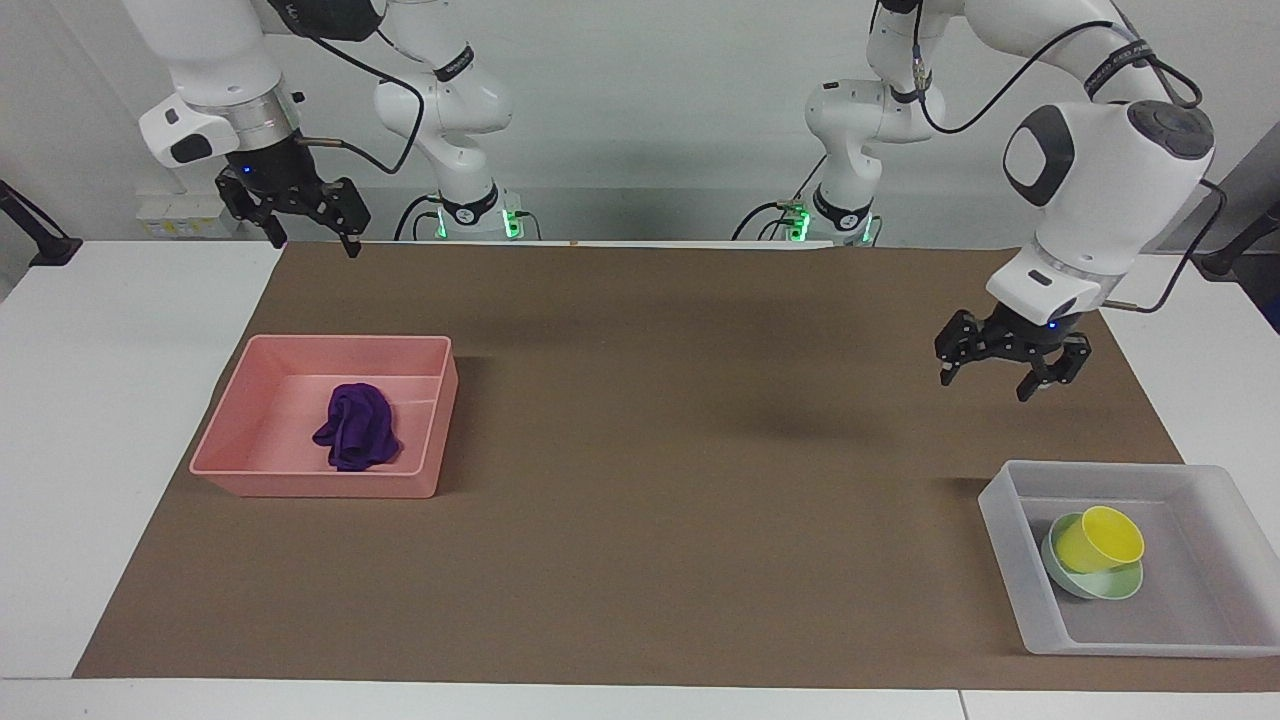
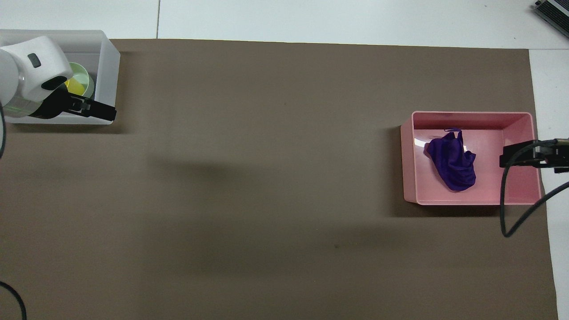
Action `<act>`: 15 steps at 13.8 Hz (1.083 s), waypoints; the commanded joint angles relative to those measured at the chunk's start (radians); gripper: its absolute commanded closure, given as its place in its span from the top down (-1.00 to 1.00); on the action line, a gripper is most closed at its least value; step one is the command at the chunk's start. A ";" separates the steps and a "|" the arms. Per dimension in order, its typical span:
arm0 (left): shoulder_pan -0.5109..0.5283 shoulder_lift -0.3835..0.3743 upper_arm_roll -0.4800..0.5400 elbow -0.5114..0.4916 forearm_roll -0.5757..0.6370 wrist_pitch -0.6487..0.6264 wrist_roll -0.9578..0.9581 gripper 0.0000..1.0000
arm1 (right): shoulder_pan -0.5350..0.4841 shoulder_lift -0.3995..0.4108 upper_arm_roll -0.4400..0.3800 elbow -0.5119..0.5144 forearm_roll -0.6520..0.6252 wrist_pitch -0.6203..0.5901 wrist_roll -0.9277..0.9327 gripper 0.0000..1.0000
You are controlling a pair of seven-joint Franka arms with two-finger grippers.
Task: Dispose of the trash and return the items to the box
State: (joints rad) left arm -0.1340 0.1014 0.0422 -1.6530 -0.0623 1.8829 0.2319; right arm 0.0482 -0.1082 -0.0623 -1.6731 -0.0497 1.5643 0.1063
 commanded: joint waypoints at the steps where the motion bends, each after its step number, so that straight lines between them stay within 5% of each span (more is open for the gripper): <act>1: -0.006 -0.074 0.019 -0.015 0.036 -0.103 0.023 1.00 | -0.013 -0.013 0.004 0.000 -0.004 -0.020 -0.019 1.00; 5: 0.005 -0.071 0.016 0.081 0.055 -0.238 0.026 1.00 | -0.014 -0.014 0.003 -0.005 -0.001 -0.013 -0.026 1.00; 15: 0.007 -0.095 0.019 0.050 0.055 -0.232 0.012 1.00 | -0.014 -0.016 -0.007 -0.004 0.033 -0.026 -0.022 1.00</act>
State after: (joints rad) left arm -0.1256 0.0244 0.0584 -1.5971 -0.0252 1.6742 0.2417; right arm 0.0446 -0.1101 -0.0673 -1.6731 -0.0398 1.5619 0.1063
